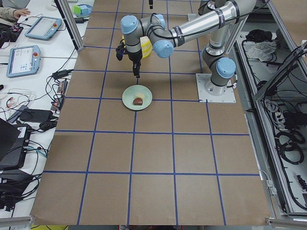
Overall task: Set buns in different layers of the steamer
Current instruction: 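Grasp the top steamer tier rim with right gripper while left nears white bun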
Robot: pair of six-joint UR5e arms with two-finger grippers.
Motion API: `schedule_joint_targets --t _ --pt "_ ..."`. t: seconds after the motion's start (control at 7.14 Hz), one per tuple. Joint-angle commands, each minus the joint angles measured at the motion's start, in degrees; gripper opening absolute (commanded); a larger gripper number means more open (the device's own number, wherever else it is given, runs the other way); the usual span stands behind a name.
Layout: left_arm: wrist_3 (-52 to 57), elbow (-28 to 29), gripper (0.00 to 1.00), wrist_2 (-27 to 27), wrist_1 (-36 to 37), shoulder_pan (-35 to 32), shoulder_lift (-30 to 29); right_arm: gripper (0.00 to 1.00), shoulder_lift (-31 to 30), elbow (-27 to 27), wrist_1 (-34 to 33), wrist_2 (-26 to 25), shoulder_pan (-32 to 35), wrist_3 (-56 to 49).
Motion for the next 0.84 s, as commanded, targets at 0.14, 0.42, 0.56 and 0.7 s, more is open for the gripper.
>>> schedule_joint_targets --t 0.14,0.42,0.56,0.7 --pt "2.51 -0.8 1.0 -0.51 3.4 0.24 -7.18 0.94 9.79 0.25 -13.34 0.07 1.08 6.6" --pt "2.6 -0.8 0.84 -0.16 4.38 0.32 -9.91 0.76 13.05 0.25 -15.56 -2.55 3.02 9.1" --pt "2.69 -0.89 0.83 -0.07 5.95 0.59 -11.23 0.7 13.93 0.25 -15.56 -2.13 3.02 9.37" --pt "2.78 -0.8 0.83 0.19 7.88 0.59 -12.46 0.35 14.12 0.34 -15.39 -1.87 3.02 9.46"
